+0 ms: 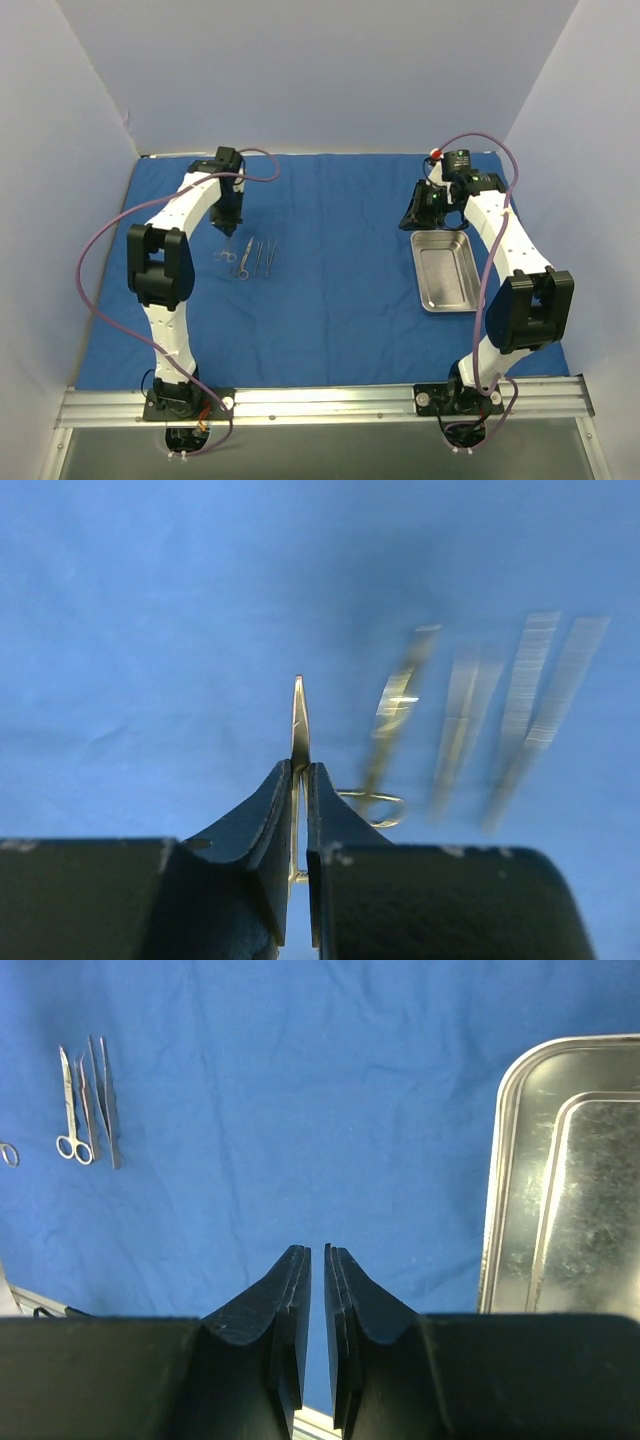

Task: Open and lay out the surgical kit
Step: Place the medical item in the surgical kit.

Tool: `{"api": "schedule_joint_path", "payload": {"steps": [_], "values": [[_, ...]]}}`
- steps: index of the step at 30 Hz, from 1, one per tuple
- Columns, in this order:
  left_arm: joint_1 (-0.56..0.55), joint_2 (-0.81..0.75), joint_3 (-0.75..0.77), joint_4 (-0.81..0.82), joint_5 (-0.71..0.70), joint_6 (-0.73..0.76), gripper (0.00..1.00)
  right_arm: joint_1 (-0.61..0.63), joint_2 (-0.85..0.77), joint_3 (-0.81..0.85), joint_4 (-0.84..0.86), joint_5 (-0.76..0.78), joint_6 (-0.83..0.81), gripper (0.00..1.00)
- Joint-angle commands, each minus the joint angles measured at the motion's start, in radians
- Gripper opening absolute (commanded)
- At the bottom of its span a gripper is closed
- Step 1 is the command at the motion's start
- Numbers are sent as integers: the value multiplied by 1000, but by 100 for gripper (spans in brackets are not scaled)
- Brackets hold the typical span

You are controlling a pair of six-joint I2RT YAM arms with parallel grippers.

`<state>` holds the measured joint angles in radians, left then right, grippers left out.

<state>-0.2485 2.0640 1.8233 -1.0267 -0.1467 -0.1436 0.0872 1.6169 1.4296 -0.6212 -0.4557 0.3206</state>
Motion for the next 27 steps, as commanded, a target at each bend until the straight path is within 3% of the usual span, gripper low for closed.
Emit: {"api": "schedule_joint_path", "payload": {"steps": [1, 8, 27], "values": [[37, -77, -91, 74, 4, 39, 2, 11, 11, 37, -3, -21, 2, 13], [67, -55, -176, 158, 18, 42, 2, 13, 24, 51, -11, -18, -3, 13], [104, 61, -131, 188, -13, 85, 2, 13, 55, 63, -11, -17, 2, 12]]}}
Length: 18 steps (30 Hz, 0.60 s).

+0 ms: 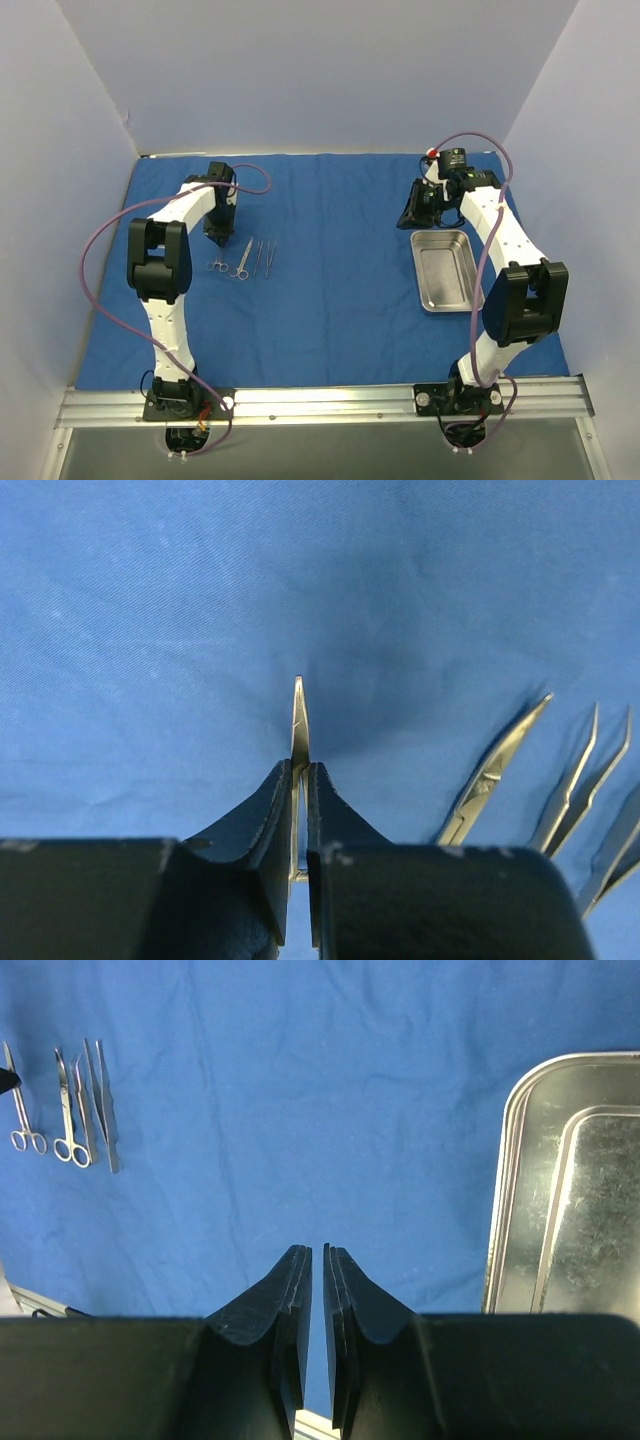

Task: Open and lay out the surgical kit
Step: Place the medical item in the surgical kit.

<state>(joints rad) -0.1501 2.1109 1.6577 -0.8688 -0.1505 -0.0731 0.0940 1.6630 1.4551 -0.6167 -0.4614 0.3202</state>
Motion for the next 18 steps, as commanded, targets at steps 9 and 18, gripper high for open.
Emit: {"api": "schedule_joint_path", "payload": {"steps": [9, 18], "values": [[6, 41, -22, 57, -6, -2, 2, 4, 21, 45, -17, -13, 3, 12], [11, 67, -58, 90, -4, -5, 3, 6, 20, 37, -11, -13, 11, 12]]}}
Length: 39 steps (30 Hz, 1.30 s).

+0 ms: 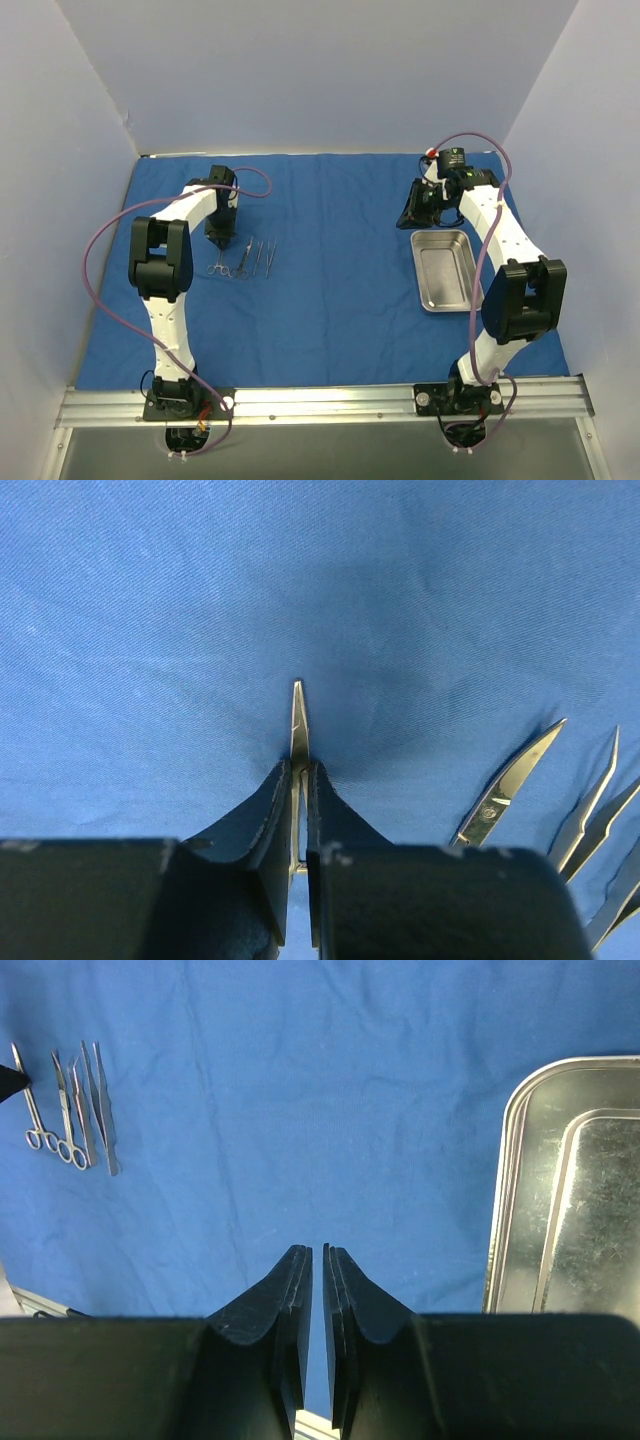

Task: Open and lay out the surgical kit
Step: Place the medical item in the surgical kit, then reset both arms

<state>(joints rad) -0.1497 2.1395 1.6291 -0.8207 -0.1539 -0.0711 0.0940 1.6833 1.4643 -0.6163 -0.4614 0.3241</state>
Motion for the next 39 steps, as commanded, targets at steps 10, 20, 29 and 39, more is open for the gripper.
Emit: {"api": "schedule_joint_path", "payload": {"steps": [10, 20, 29, 39], "values": [[18, 19, -9, 8, 2, -27, 36, 6, -2, 27, -5, -14, 10, 12], [44, -130, 31, -21, 40, -85, 55, 6, 4, 33, 9, -16, 4, 15], [35, -387, 86, -77, 236, -234, 94, 36, -30, -16, 58, 92, 27, 92], [-66, -653, -267, 243, 447, -466, 94, 177, -267, -368, 421, 257, 158, 100]]}}
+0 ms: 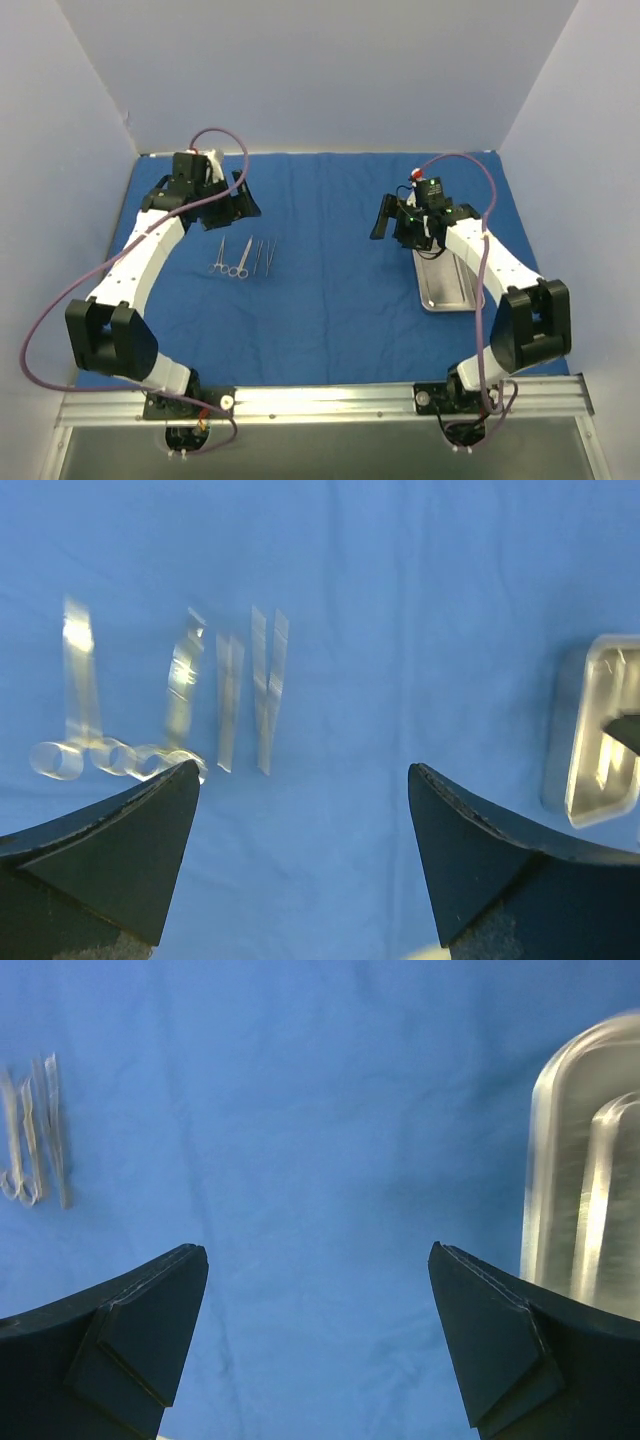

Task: Open and lay out the surgical kit
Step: Reset both arms

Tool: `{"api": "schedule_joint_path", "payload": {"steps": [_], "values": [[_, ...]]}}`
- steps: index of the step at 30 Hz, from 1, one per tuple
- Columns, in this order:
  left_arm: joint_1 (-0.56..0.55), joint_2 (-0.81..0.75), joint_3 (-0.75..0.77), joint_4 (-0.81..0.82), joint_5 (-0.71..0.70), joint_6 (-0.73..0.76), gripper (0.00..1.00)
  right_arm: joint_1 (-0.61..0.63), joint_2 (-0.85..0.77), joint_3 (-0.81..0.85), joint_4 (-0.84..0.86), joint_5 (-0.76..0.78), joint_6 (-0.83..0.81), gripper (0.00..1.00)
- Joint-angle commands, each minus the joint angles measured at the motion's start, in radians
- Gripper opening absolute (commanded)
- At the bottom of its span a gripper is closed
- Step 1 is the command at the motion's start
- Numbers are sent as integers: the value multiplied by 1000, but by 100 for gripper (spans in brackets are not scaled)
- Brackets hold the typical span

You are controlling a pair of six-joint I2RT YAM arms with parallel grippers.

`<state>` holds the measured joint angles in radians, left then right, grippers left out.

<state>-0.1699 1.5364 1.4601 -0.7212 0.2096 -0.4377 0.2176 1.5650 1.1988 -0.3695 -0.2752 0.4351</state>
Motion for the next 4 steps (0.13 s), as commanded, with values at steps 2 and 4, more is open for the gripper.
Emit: {"api": "schedule_joint_path", "payload": {"steps": [2, 4], "values": [[-80, -111, -162, 201, 77, -127, 94, 81, -251, -219, 359, 27, 64, 100], [-85, -157, -289, 369, 170, -188, 94, 92, -336, -369, 489, 1, 65, 100]]}}
